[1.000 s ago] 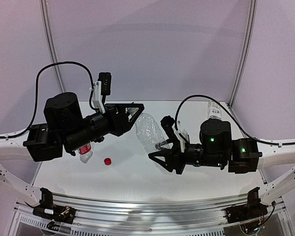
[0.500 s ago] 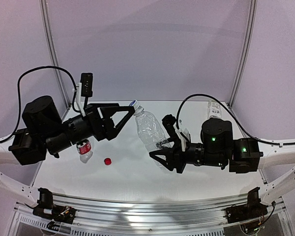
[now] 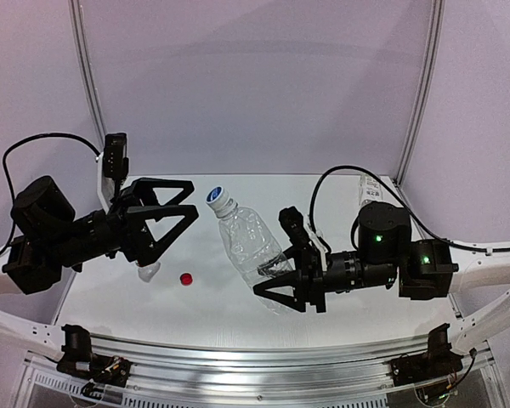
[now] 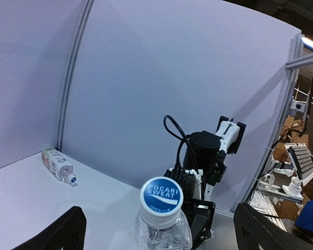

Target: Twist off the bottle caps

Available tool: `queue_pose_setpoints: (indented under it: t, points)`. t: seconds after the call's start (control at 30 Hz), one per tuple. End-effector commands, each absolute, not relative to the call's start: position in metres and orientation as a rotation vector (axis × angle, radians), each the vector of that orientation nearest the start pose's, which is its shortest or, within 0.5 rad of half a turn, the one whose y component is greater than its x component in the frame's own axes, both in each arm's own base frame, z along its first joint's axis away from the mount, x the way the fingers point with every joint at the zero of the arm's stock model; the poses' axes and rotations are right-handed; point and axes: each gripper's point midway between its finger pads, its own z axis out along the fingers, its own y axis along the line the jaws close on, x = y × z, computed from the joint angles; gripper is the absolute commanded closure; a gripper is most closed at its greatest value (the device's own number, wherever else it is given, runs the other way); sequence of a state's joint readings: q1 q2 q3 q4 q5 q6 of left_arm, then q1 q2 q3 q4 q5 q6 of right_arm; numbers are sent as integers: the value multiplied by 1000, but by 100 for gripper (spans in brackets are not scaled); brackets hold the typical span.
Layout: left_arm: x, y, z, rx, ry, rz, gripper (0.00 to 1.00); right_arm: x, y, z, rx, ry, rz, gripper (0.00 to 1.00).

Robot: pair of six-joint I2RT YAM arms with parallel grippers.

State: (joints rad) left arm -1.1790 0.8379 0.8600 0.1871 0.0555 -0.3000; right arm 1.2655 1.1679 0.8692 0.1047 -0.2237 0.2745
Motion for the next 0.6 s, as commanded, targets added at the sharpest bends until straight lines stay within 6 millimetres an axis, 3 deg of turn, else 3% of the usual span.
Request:
queue_pose_setpoints:
  t: [0.0, 0.57]
  points:
    - [95, -312, 434, 796, 1213, -1333, 4, 64, 405, 300, -1180, 1585, 1397, 100]
    - [98, -336, 432, 846, 1239, -1312, 33, 62, 409, 296, -1204, 1604, 1404, 100]
